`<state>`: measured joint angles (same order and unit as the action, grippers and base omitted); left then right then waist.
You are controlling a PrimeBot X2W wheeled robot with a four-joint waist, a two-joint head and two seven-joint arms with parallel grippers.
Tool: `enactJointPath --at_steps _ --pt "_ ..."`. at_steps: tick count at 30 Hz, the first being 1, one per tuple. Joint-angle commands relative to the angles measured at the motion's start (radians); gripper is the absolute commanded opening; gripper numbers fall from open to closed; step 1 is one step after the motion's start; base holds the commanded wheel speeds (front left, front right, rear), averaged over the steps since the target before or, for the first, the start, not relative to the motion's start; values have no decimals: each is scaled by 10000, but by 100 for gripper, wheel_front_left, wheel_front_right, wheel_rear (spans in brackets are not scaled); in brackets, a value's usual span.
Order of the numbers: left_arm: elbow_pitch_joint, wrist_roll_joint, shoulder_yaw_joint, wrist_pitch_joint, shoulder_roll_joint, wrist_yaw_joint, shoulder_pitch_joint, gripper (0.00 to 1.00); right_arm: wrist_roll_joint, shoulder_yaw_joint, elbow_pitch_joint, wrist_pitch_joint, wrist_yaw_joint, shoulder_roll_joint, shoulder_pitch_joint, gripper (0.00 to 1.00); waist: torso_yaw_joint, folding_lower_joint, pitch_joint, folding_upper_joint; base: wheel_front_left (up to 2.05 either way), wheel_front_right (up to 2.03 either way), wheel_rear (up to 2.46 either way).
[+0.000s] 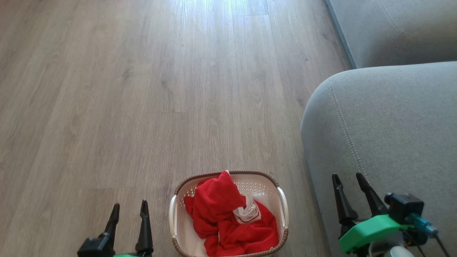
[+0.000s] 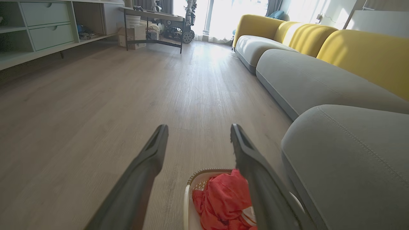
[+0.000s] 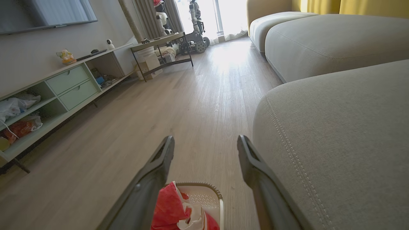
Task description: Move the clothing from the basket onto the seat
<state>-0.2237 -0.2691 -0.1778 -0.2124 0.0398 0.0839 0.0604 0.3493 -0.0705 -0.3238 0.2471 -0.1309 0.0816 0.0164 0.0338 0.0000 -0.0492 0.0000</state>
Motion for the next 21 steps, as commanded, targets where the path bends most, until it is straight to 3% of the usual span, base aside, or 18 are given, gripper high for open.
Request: enactJointPath --at_steps 1,12,21 --pt "249 302 205 -153 107 120 -282 100 -390 -107 260 121 2 -55 -283 100 1 0 -4 0 0 0 0" --pt "155 1405 106 -479 114 300 -249 100 -1982 100 135 146 2 -302 -235 100 35 0 -71 0 0 0 0" --pt "-102 1326 147 -494 112 290 -265 100 -2049 92 100 147 2 -314 -207 100 35 0 -113 0 0 0 0"
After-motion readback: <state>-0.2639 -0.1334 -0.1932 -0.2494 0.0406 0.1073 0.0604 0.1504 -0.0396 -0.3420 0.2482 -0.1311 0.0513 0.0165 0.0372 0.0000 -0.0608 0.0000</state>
